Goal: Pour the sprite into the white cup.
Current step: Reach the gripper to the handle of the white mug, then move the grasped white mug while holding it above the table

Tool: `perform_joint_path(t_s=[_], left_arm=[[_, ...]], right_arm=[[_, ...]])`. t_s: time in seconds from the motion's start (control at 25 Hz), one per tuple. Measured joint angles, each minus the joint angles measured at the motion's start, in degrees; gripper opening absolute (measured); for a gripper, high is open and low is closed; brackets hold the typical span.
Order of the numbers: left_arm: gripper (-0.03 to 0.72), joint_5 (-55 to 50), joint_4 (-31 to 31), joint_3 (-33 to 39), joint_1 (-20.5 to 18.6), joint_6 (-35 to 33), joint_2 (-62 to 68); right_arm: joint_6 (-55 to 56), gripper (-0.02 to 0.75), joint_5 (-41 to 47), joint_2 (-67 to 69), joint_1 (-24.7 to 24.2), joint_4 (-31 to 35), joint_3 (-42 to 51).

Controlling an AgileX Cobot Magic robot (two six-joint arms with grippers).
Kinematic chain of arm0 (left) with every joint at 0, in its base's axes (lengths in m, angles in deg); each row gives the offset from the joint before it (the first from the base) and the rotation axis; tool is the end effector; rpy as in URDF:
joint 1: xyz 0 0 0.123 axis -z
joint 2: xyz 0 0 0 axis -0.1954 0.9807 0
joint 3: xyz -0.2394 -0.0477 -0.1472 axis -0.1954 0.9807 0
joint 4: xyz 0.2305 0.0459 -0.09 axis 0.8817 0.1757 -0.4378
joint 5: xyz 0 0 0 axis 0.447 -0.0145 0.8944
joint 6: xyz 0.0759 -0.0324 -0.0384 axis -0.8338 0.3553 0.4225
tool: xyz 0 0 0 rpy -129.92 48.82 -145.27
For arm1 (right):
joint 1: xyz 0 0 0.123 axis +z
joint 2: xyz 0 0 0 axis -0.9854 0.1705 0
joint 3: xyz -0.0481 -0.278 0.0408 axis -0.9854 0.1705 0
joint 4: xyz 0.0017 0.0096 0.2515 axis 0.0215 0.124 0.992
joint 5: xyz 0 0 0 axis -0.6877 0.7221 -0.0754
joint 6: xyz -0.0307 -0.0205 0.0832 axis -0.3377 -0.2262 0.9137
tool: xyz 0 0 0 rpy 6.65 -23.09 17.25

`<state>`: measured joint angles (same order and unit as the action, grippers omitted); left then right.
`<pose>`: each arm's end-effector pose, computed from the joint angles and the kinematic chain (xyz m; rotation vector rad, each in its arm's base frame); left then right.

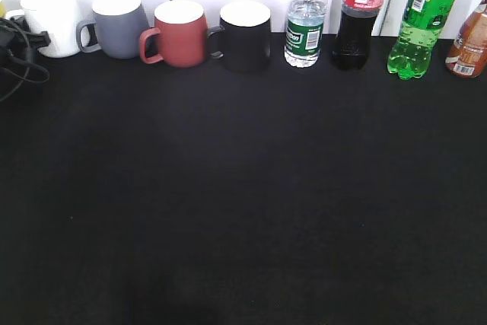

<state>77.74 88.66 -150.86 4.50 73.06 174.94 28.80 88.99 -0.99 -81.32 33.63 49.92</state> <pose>0.4959 0.0535 0.1078 -0.1168 1.6245 -0.0163 -0.0050 -0.0042 0.2773 0.0731 2.0178 -0.0463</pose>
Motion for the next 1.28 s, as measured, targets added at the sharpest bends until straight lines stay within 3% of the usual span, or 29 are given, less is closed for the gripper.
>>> perform_joint_path(t_s=[0.08,0.28,0.64,0.76,0.88,1.04,1.12,1.28], left_arm=[[0.073,1.2,1.1,0.0,-0.1,0.2,0.3],[0.070,4.4,3.6,0.0,-0.2,0.2,1.0],[0.052,2.8,-0.1,1.3,-0.2,2.4,-6.4],[0.052,3.2,0.4,11.7,-0.2,2.4,-16.7],[0.052,6.6,4.2,26.9,0.7,2.6,-29.2],[0.052,7.5,13.1,40.7,6.9,4.6,-42.7],[0.052,7.9,14.3,43.8,11.9,6.1,-44.7],[0.052,7.2,18.5,44.7,22.2,6.2,-44.9]], right_arm=[[0.0,0.586,0.0,0.0,0.0,0.0,0.0],[0.0,0.585,0.0,0.0,0.0,0.0,0.0],[0.0,0.585,0.0,0.0,0.0,0.0,0.0],[0.0,0.585,0.0,0.0,0.0,0.0,0.0],[0.0,0.586,0.0,0.0,0.0,0.0,0.0],[0.1,0.586,-0.3,0.0,0.0,0.1,-0.2],[0.1,0.585,-8.4,0.6,0.0,1.1,-1.4],[0.2,0.585,-42.1,13.1,0.0,1.9,7.6]])
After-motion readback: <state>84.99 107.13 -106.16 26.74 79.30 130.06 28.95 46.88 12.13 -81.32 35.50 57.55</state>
